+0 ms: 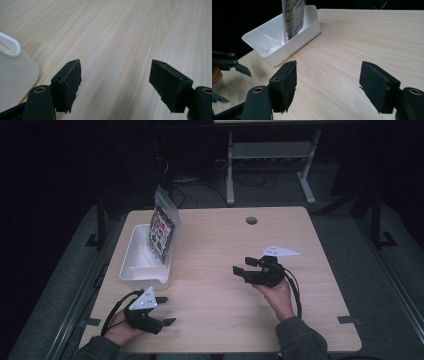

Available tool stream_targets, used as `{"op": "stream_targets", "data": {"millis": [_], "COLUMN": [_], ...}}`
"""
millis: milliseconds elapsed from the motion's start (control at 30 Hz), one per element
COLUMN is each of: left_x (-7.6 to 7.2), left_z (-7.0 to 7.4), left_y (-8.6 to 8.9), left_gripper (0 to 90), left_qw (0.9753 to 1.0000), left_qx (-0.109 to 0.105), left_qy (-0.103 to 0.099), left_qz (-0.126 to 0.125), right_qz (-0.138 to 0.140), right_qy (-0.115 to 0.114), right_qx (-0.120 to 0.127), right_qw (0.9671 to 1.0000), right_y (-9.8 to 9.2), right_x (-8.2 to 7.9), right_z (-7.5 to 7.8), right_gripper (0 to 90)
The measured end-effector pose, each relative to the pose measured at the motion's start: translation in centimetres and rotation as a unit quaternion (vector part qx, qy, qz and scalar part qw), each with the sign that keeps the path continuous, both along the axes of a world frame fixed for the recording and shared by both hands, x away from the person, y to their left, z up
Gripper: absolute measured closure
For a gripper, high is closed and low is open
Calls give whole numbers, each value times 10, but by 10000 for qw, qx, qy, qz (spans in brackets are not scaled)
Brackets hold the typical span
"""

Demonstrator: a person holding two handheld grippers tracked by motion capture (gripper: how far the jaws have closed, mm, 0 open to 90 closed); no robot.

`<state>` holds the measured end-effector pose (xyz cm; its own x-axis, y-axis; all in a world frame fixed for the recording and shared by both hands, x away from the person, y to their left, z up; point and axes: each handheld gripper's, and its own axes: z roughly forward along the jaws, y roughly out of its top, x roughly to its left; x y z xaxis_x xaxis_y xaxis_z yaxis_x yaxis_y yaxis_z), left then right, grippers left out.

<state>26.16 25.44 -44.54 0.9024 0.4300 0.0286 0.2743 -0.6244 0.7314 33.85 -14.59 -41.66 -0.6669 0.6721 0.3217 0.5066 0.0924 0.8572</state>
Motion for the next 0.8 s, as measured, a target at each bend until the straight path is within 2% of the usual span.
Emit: {"op": "stream_targets", "data": {"millis": [67,167,200,300,600,733,800], "left_x": [0,0,0,0,-1,-1,-1], "left_z": [0,-1,-1,-1,-1,0,0], "left_y": [0,-1,-1,-1,-1,-1,-1], "left_gripper": [251,251,250,250,249,248,248], "left_qw": [10000,10000,10000,10000,10000,10000,10000], "left_qx": [1,17,23,17,25,2,1], "left_qy": [7,10,10,1,-9,-6,-5], "left_qz": [5,-10,-16,-22,-28,-47,-53], "right_qz": [31,22,48,49,149,245,187], "right_qy": [92,95,180,158,275,320,309], "right_qx": [-54,-107,-154,-121,-224,-404,-528], "right_qw": [9999,9999,9997,9998,9993,9984,9980], "right_y": [-5,-11,-12,-17,-30,-35,-36], "right_x": [-4,-11,-12,-18,-34,-41,-47], "right_z": [-3,-8,-9,-13,-21,-26,-28], "right_gripper": [289,289,282,292,284,304,314]}}
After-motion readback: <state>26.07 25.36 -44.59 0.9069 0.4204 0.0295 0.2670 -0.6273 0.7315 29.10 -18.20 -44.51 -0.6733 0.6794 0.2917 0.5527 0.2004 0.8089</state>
